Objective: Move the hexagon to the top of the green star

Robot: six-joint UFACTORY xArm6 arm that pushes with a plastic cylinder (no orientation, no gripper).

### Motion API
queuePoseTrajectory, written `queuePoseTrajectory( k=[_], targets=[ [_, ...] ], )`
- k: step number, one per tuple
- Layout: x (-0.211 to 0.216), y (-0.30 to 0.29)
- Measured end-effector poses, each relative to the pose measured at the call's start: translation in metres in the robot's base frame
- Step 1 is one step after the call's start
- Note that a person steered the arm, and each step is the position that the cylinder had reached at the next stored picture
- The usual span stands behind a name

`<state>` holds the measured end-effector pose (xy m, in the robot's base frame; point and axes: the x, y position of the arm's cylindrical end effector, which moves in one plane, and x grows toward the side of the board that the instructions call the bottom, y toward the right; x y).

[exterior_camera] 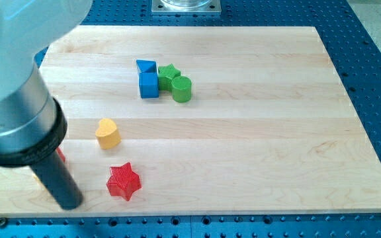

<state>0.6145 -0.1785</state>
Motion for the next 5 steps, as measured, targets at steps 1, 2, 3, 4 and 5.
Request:
queuePoseTrajectory(
  k=[1,2,3,4,5],
  targets=[
    [-0.042,-0.041],
    [-0.113,-0.071],
    [-0.160,-0.065],
    [-0.235,-0.056],
    [-0.280,-0.008]
  ],
)
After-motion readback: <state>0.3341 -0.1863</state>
